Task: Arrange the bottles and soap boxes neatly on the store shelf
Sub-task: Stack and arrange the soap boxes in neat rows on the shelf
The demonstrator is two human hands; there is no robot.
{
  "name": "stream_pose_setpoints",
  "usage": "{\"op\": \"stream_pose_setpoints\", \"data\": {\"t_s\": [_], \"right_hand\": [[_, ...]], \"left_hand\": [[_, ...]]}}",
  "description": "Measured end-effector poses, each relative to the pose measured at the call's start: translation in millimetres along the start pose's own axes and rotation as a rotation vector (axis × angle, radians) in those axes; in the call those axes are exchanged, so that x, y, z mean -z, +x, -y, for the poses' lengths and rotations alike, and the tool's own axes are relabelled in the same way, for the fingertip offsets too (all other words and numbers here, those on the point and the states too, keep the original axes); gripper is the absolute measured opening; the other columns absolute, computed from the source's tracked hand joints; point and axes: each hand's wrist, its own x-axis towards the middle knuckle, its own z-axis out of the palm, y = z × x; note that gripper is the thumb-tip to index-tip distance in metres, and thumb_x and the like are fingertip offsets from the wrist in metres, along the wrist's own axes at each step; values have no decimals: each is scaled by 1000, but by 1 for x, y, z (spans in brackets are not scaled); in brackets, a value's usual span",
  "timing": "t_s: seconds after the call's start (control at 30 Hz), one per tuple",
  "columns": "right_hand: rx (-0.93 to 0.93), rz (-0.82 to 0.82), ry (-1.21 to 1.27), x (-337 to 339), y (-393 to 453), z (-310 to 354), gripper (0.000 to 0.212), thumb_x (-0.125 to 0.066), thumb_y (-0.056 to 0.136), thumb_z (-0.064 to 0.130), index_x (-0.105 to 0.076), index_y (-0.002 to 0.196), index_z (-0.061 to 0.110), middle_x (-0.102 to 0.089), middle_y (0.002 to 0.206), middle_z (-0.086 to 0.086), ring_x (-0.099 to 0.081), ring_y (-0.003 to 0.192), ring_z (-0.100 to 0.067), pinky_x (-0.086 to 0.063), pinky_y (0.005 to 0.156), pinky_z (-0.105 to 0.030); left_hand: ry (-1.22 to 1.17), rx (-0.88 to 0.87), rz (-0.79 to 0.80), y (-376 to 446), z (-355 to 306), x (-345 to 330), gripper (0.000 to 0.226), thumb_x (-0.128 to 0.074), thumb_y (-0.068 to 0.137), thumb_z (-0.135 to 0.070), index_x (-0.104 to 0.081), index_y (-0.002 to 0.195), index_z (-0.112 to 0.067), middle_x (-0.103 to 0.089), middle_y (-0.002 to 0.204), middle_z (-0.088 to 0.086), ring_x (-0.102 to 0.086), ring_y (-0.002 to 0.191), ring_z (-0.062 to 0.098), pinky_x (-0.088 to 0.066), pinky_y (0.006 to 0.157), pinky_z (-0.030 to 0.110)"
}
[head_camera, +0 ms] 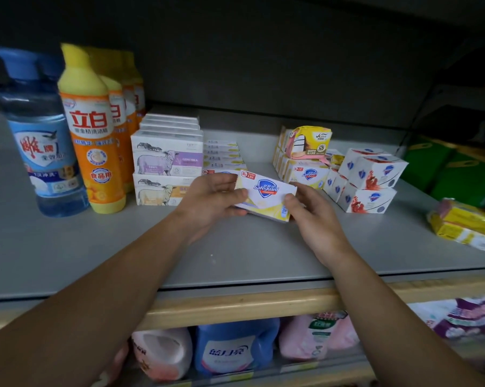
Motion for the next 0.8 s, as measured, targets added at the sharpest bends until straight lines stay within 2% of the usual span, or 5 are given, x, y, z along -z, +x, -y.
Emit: {"op": "stream_pose_setpoints", "data": {"t_s": [0.17, 0.33, 0.57, 0.67, 0.8], "right_hand": [[110, -47, 83, 1, -5, 3, 28, -63, 93, 13, -61, 110, 34, -69, 105, 12, -61, 52, -14, -51, 49, -27], [228, 19, 102, 2, -11, 4, 37, -72, 83, 2, -58, 104, 29, -64, 121, 8, -70, 93, -13, -58, 78, -34], [286, 79, 96, 0, -10, 2, 41, -69, 80, -10, -58, 99, 25, -56, 129, 14, -65, 109, -17, -52, 77, -21], [271, 89, 47, -1, -10, 2, 49, -71, 79, -8, -59, 107, 30, -58, 128, 9, -65, 109, -18, -54, 81, -25], [195, 12, -37, -1, -8, 2, 38, -74, 84, 14, -59, 107, 40, -67, 105, 12, -69, 80, -23, -58, 73, -34]], "left_hand": [[36, -62, 9, -2, -1, -5, 32, -65, 87, 0, -64, 115, -15, -64, 113, 19, -68, 95, 25, -59, 82, 39], [-61, -77, -21, -1, -3, -6, 12, -58, 93, -14, -69, 98, -14, -67, 97, 11, -65, 92, 28, -56, 83, 41], [51, -145, 0, -4, -3, -9, 16, -63, 84, 9, -68, 94, -3, -65, 104, 20, -62, 97, 32, -46, 99, 54], [31, -112, -10, -2, -3, -7, 11, -60, 89, 3, -68, 93, -3, -65, 104, 26, -61, 96, 34, -46, 98, 55], [187, -162, 12, -1, -1, -4, 14, -68, 87, -15, -69, 99, -7, -68, 104, 21, -64, 94, 31, -52, 90, 41]]}}
